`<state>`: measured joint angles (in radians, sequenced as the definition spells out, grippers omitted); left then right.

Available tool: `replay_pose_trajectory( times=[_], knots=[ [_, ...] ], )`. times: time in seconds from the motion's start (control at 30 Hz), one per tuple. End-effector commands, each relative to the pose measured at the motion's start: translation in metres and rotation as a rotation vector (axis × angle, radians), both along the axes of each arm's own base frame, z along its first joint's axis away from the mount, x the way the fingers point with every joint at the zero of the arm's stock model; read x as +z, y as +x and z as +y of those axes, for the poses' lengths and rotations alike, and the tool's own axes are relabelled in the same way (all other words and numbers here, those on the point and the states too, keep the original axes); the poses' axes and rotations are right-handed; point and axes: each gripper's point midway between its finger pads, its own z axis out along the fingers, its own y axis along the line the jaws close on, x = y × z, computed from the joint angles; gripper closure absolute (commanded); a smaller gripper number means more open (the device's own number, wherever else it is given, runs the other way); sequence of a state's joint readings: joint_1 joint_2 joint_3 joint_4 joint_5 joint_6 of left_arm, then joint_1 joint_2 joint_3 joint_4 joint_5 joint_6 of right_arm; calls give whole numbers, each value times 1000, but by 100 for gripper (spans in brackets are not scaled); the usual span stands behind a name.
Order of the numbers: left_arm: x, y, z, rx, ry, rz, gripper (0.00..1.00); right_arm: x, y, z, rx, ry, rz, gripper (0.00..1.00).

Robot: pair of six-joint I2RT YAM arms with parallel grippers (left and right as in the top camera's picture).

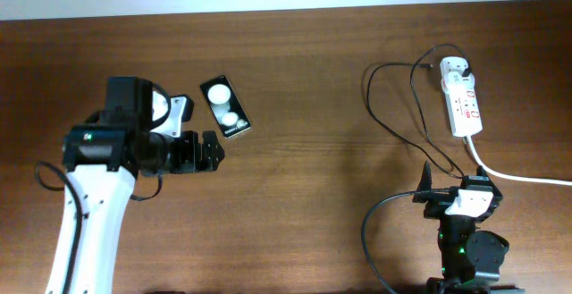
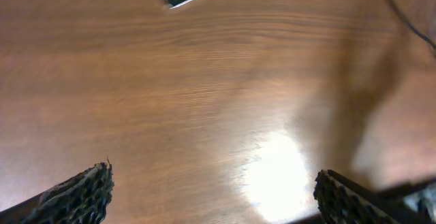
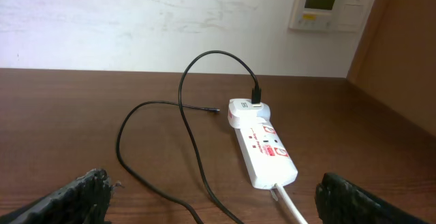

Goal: Plug charger to phone and switch on socket
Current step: 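Reach left gripper down to the black phone and grasp it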

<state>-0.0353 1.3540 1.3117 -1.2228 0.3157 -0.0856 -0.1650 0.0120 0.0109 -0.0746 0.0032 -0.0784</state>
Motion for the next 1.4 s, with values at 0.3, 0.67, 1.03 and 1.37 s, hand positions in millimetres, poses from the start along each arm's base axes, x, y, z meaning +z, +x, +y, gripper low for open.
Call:
replay_pose_trajectory(
  times=[0.3, 0.67, 1.03, 1.37],
  knots=[
    [6, 93, 2, 388, 129, 95, 1, -3, -1, -2, -12, 4, 4, 1],
    [-71, 160, 0, 501, 170, 207, 1, -3, -1, -2, -12, 4, 4, 1],
    [-110, 189, -10, 541, 212, 162, 1, -3, -1, -2, -12, 4, 4, 1],
    [-163, 202, -16, 531, 221, 206, 1, -3, -1, -2, -12, 4, 4, 1]
  ],
)
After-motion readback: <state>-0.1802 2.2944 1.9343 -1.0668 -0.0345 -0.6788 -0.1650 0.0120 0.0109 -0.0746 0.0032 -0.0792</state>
